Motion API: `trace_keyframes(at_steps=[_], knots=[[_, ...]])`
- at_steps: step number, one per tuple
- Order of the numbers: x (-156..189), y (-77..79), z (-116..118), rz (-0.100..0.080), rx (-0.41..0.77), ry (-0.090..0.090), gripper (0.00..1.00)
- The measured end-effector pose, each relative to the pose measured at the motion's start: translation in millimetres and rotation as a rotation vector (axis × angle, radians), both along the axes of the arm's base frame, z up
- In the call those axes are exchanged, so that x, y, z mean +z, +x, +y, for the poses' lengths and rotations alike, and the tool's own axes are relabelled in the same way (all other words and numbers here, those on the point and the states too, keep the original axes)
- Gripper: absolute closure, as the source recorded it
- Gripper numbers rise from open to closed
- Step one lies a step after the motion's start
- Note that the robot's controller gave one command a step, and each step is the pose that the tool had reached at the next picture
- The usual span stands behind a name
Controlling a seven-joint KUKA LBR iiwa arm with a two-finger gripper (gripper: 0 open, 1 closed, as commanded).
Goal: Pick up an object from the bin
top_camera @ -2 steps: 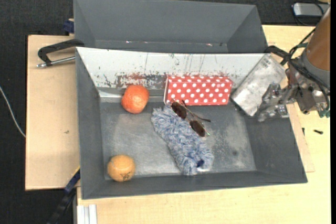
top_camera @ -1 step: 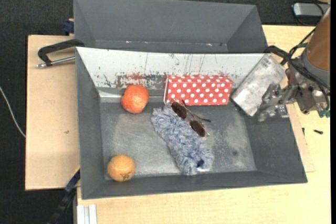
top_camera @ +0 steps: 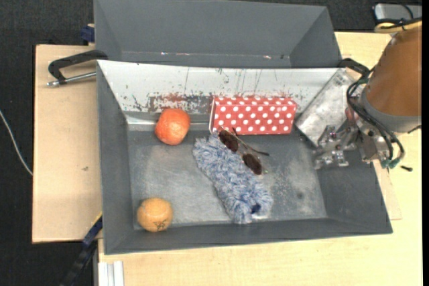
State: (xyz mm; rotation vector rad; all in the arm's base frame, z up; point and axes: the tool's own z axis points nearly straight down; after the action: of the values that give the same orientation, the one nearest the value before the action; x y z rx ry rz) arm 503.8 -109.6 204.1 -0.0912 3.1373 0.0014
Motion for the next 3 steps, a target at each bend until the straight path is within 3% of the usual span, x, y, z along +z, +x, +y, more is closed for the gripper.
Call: trace_keyframes(at_steps=[1, 2, 3], knots=[[-46.1, 3.4, -9.6, 0.007, -0.020, 0.001, 1.00], [-71.5, -5.8, 9.4, 0.004, 0.114, 0.001, 0.00], [-70.7, -5.3, 9.0, 0.003, 0.114, 0.000, 0.00]])
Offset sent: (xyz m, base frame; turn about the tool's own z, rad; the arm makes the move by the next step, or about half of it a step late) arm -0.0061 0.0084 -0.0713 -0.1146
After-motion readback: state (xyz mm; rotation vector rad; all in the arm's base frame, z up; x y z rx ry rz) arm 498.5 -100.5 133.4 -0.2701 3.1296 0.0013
